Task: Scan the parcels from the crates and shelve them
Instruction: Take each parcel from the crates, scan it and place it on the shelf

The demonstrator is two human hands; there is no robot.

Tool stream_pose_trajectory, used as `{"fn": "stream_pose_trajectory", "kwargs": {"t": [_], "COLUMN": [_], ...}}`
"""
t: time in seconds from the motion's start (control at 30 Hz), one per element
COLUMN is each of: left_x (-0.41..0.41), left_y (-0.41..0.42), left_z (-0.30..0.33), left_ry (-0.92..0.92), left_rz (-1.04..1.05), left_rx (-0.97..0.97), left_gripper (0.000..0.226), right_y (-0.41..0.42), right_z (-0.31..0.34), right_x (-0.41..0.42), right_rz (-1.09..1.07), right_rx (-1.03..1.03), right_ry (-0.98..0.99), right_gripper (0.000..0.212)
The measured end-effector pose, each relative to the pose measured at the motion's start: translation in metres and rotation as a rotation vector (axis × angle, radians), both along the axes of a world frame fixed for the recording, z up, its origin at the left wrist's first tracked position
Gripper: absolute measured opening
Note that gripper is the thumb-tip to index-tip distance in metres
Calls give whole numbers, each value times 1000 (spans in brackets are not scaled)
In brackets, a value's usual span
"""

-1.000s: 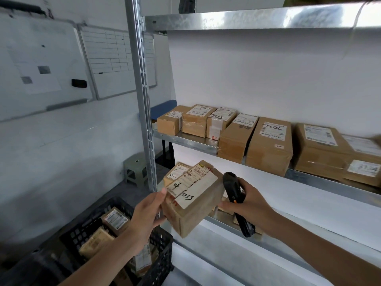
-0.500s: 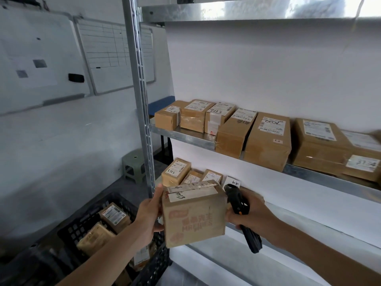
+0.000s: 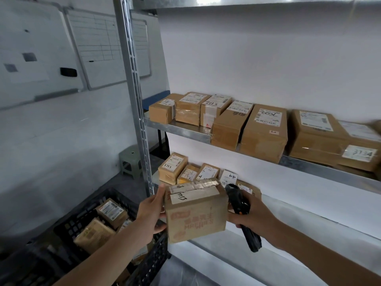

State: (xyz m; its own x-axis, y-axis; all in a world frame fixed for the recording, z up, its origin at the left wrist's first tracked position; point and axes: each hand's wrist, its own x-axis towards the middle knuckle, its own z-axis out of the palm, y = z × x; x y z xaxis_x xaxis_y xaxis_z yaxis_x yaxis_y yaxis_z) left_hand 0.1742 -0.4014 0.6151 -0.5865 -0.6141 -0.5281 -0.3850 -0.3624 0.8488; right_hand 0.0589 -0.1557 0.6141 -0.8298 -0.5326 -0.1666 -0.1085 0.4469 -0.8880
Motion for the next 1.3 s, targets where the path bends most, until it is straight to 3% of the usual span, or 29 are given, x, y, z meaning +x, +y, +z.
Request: {"fn": "stream_pose_trajectory", "kwargs": {"t": [0.17, 0.37, 0.57, 0.8, 1.0, 1.13, 1.3], "left_x": [3, -2, 3, 8, 8, 10, 10], "left_y": [7, 8, 5, 8, 13, 14, 18], "left_z": [-2, 0, 3, 1, -3, -3, -7], "left_ry": [69, 153, 196, 218, 243, 242, 243], "left_rz": [-7, -28, -187, -291, -275, -313, -333], "left_rx": [-57, -113, -83, -139, -213, -160, -109], "left_gripper": [36, 36, 16, 16, 25, 42, 32], "right_y": [4, 8, 11, 15, 19, 24, 24], "right_z": [5, 8, 7, 1, -3, -8, -11], "right_x": [-2, 2, 10, 16, 23, 28, 39], "right_rz": [-8, 2, -72, -128, -116, -138, -133], "right_rx": [5, 13, -29, -100, -101, -112, -130], "right_ry": [-6, -2, -54, -109, -150, -180, -214], "right_gripper": [49, 50, 46, 47, 45, 44, 50]}}
